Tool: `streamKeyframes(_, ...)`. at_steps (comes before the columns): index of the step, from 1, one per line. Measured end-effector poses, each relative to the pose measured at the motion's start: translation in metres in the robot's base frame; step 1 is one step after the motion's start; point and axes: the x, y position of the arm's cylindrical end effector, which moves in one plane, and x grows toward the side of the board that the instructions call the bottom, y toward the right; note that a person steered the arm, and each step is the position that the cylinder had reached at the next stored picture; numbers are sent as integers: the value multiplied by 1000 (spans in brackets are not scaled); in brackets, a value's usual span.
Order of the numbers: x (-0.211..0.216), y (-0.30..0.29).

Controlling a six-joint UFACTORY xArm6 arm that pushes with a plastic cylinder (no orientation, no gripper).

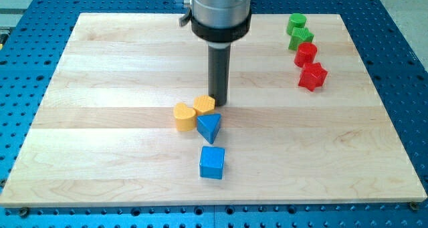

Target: Group up the yellow blocks and triangle with the cube

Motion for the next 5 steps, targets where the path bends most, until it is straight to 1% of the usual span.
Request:
streamKeyframes(1, 17, 6)
streamKeyframes(2, -14, 2)
streamKeyframes(3, -14, -12)
streamKeyframes(4, -14, -69)
streamKeyframes(5, 25, -70)
